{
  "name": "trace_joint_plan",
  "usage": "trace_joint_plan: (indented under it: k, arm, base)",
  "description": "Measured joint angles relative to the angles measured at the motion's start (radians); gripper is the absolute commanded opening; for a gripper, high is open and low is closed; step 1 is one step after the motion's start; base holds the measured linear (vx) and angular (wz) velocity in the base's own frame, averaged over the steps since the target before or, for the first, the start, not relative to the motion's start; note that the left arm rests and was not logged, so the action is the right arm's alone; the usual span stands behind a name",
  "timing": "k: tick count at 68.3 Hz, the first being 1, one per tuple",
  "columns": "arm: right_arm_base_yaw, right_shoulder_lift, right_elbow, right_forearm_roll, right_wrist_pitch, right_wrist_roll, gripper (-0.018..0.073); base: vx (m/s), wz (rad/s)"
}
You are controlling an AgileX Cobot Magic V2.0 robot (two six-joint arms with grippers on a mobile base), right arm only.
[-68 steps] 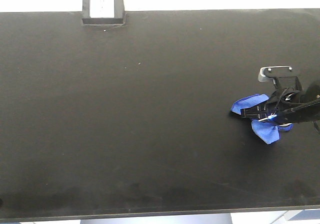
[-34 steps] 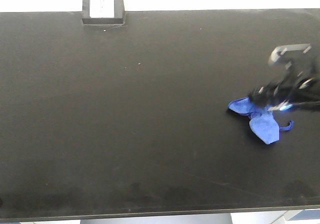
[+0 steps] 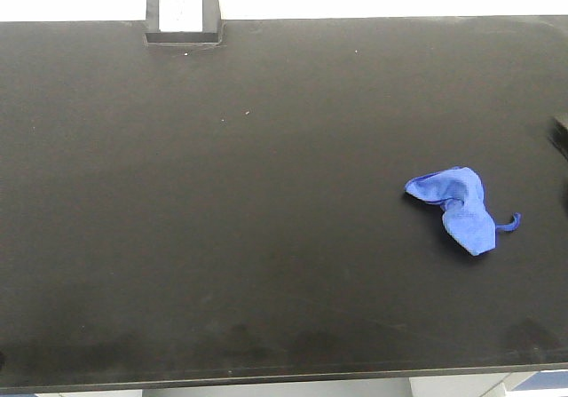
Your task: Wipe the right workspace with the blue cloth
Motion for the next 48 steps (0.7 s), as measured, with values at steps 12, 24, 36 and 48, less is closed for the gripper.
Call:
trace_joint_plan:
  k: [12,24,36,48]
  arm:
    - [0.000,-0.218,0.189,0.020,-0.088,0.000,-0.0013]
    - [0.000,-0.232,0.258,0.027,-0.196,0.000,-0.0008]
    - [0.000,-0.227,0.263,0.031,-0.211,0.000,-0.0008]
    - [0.000,-0.226,0.263,0.031,-0.215,-0.001,-0.0008]
  base:
    - [0.00,0.00]
    - [0.00,0.00]
    - [0.00,0.00]
    - [0.00,0.00]
